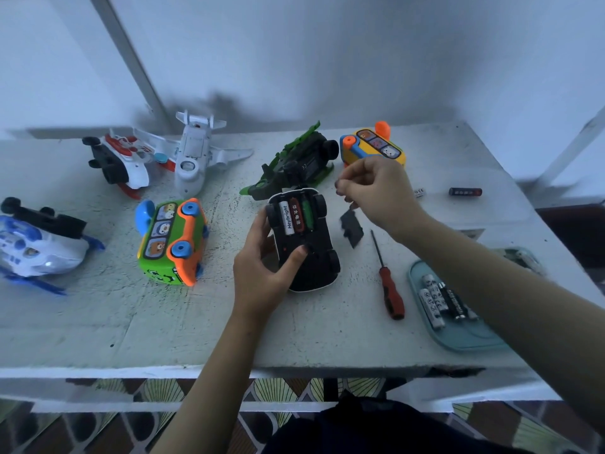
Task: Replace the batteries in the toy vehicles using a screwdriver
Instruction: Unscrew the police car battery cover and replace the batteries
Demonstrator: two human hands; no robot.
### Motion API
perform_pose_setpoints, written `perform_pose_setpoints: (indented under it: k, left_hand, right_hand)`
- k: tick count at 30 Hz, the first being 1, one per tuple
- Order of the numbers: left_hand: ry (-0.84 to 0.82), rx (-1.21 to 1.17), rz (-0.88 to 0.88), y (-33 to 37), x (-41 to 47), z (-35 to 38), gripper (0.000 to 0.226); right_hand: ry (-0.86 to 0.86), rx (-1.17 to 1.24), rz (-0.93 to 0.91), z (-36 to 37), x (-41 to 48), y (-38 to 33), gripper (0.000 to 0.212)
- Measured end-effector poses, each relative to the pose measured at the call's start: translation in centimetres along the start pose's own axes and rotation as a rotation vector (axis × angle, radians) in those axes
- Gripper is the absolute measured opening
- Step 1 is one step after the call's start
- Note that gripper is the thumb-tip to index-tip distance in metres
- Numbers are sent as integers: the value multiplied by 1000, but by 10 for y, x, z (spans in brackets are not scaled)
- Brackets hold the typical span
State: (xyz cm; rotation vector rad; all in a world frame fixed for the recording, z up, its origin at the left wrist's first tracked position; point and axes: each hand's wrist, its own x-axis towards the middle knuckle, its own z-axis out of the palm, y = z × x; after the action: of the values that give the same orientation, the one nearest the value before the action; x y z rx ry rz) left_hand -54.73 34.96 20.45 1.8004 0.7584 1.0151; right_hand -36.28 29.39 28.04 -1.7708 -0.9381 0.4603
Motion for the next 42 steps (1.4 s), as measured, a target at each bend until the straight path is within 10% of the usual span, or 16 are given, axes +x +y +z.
perform_pose_setpoints:
  k: [7, 16, 42]
  left_hand:
    - [7, 3, 9, 0, 0, 0, 84]
    - [0, -18, 22, 0, 1, 1, 82]
    - [-13, -47, 6, 0, 1, -1, 86]
  right_hand:
    - [-89, -192, 20, -1, 0, 12, 7]
    - [-486, -1002, 79, -3, -26, 4, 37]
    - [-437, -892, 249, -1, -32, 17, 50]
